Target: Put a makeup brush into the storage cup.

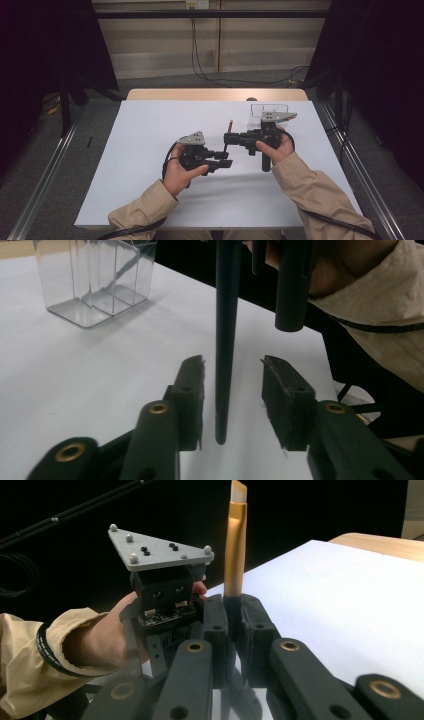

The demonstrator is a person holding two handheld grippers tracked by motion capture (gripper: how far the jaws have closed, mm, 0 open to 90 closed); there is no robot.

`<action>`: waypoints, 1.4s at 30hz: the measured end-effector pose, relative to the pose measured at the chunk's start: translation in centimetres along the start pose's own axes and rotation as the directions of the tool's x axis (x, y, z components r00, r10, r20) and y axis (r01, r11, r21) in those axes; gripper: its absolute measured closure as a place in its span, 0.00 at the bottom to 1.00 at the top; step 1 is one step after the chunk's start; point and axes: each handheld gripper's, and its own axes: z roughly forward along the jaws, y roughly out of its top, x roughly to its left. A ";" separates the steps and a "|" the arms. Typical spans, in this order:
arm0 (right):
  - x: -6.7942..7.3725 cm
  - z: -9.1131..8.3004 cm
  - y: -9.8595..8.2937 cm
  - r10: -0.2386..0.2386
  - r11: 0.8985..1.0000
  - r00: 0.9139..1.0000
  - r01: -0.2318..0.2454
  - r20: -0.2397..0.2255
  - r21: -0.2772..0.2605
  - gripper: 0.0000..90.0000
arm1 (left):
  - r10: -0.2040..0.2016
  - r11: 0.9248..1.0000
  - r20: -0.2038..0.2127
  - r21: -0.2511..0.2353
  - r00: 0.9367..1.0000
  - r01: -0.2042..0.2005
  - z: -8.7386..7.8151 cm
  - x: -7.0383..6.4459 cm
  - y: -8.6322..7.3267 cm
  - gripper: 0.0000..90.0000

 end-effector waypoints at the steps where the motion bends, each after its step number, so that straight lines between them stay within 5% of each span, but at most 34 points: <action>1: 0.1 0.0 0.0 -0.003 1.000 1.000 0.003 0.000 0.002 0.93 | -0.006 1.000 -0.001 -0.010 1.000 0.006 0.0 -0.1 0.1 0.62; 8: 0.2 -0.2 0.2 -0.021 1.000 1.000 0.021 0.000 0.000 0.93 | 0.002 1.000 -0.009 -0.021 1.000 -0.002 -0.6 -0.3 0.3 0.46; 17: 0.3 -0.5 0.3 -0.036 0.999 0.999 0.036 0.005 -0.003 0.93 | 0.016 0.999 -0.014 -0.034 1.000 -0.016 -1.6 -0.6 0.5 0.38; 22: 0.4 -0.8 0.4 -0.043 0.999 0.999 0.043 0.009 -0.003 0.93 | 0.047 0.997 -0.032 -0.059 0.998 -0.049 -2.3 -0.7 0.7 0.28; 33: 0.5 -1.2 0.3 -0.065 0.998 0.998 0.065 0.012 0.002 0.93 | 0.047 0.994 -0.083 -0.096 0.995 -0.055 -4.3 -0.3 0.8 0.11; 42: 0.4 -1.3 0.2 -0.077 0.997 0.997 0.077 0.017 0.009 0.93 | 0.107 0.992 -0.099 -0.064 0.989 -0.113 -5.9 0.3 0.3 0.03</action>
